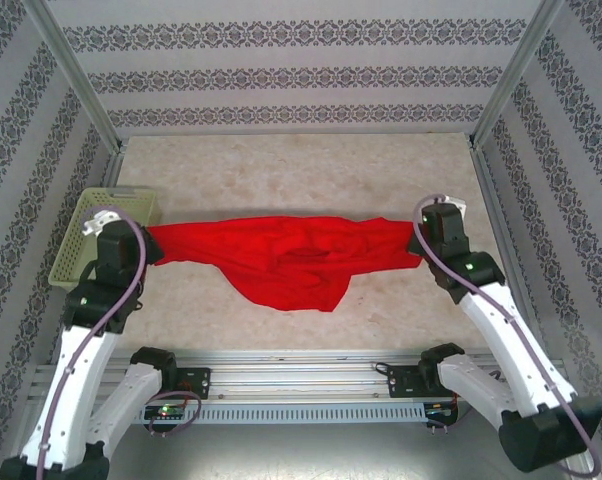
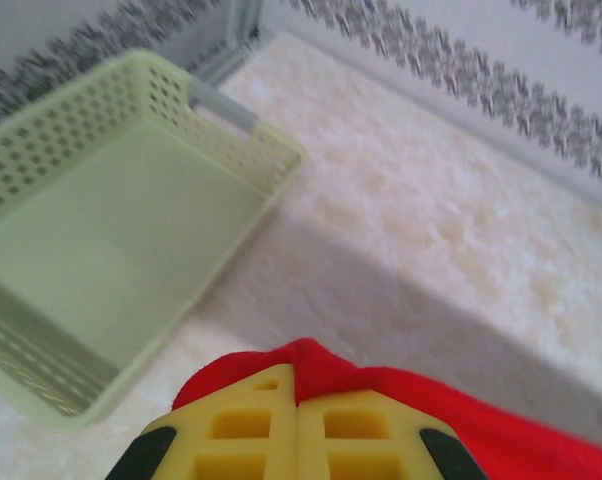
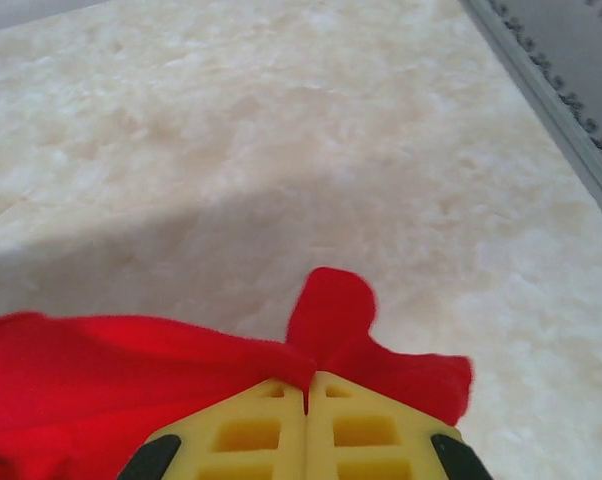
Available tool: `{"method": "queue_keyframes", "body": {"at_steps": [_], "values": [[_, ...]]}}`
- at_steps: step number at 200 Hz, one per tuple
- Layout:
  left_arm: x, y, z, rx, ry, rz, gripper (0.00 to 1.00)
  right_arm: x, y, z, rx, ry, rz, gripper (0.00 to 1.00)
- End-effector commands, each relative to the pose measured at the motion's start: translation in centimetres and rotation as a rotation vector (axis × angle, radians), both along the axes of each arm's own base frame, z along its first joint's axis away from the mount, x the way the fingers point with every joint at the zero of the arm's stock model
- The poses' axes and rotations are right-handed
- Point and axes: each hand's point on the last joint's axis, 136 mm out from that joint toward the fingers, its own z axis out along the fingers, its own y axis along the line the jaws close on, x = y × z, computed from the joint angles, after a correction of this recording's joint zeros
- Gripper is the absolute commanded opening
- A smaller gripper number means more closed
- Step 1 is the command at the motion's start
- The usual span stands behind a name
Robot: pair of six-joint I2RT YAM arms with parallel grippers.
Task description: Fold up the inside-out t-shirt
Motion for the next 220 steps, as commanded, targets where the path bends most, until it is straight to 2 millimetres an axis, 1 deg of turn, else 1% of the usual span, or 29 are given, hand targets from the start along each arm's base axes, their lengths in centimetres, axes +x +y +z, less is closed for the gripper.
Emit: {"method": "queue_keyframes", "body": {"at_steps": [1, 13, 22, 31, 37, 49, 62, 78, 84, 87, 100, 121, 138, 150, 159, 168, 173, 181, 186, 196, 208, 215, 220], "values": [[-2.1, 3.0, 0.0, 0.055, -0.001, 0.166, 0.00, -2.8, -2.8, -2.2, -0.025, 0.069, -0.120, 0.00], [-2.4, 3.2, 0.5, 0.050, -0.027, 0.181, 0.00, -3.2, -3.5, -2.1, -0.011, 0.047, -0.140, 0.00], [-2.2, 3.1, 0.8, 0.046, -0.043, 0.172, 0.00, -3.4, -3.7, -2.0, -0.004, 0.035, -0.144, 0.00], [-1.6, 2.8, 0.9, 0.042, -0.046, 0.147, 0.00, -3.4, -3.8, -2.1, 0.006, 0.043, -0.143, 0.00], [-0.9, 2.3, 0.6, 0.040, -0.027, 0.117, 0.00, -3.2, -3.6, -2.3, 0.012, 0.053, -0.137, 0.00], [0.9, 1.2, -1.0, 0.018, 0.052, 0.058, 0.00, -2.4, -2.9, -3.4, 0.033, 0.087, -0.105, 0.00], [3.0, -0.1, -3.7, -0.011, 0.155, -0.005, 0.00, -1.2, -2.0, -5.4, 0.059, 0.142, -0.075, 0.00], [5.4, -1.2, -7.0, -0.051, 0.247, -0.053, 0.00, 0.3, -1.7, -7.8, 0.069, 0.219, -0.073, 0.00], [6.3, -1.5, -7.9, -0.068, 0.270, -0.064, 0.00, 0.9, -1.7, -8.2, 0.068, 0.241, -0.082, 0.00], [6.8, -1.5, -8.3, -0.073, 0.279, -0.066, 0.00, 1.2, -1.8, -8.7, 0.068, 0.261, -0.088, 0.00], [9.0, -1.6, -9.8, -0.088, 0.308, -0.067, 0.00, 2.5, -2.4, -9.3, 0.053, 0.301, -0.109, 0.00], [12.5, -1.4, -11.6, -0.093, 0.355, -0.057, 0.00, 4.6, -4.0, -10.0, 0.002, 0.335, -0.171, 0.00], [15.0, -1.5, -13.1, -0.082, 0.422, -0.066, 0.00, 5.8, -5.3, -10.8, -0.029, 0.358, -0.211, 0.00], [16.6, -1.7, -14.3, -0.076, 0.469, -0.086, 0.00, 6.4, -5.8, -11.5, -0.040, 0.385, -0.218, 0.00], [17.6, -1.8, -15.0, -0.072, 0.503, -0.096, 0.00, 6.8, -5.9, -11.7, -0.047, 0.397, -0.218, 0.03], [18.2, -1.8, -15.7, -0.062, 0.540, -0.103, 0.00, 6.9, -5.9, -11.9, -0.054, 0.403, -0.214, 0.08], [18.5, -1.7, -16.0, -0.053, 0.560, -0.105, 0.04, 6.8, -5.9, -11.9, -0.057, 0.408, -0.209, 0.14], [18.6, -1.6, -16.3, -0.040, 0.591, -0.104, 0.11, 6.6, -5.9, -11.9, -0.065, 0.417, -0.202, 0.26], [18.5, -1.5, -16.4, -0.038, 0.602, -0.106, 0.18, 6.3, -5.7, -11.7, -0.072, 0.420, -0.195, 0.33], [18.1, -1.8, -16.2, -0.039, 0.593, -0.113, 0.33, 6.0, -4.9, -11.4, -0.079, 0.412, -0.167, 0.42], [17.0, -2.5, -15.7, -0.052, 0.548, -0.131, 0.51, 5.4, -3.0, -11.1, -0.042, 0.394, -0.114, 0.49], [16.1, -2.9, -15.2, -0.059, 0.522, -0.140, 0.57, 4.9, -1.9, -11.1, -0.007, 0.388, -0.085, 0.50], [15.4, -3.2, -14.9, -0.063, 0.509, -0.148, 0.59, 4.5, -0.9, -11.2, 0.024, 0.383, -0.063, 0.51]]}}
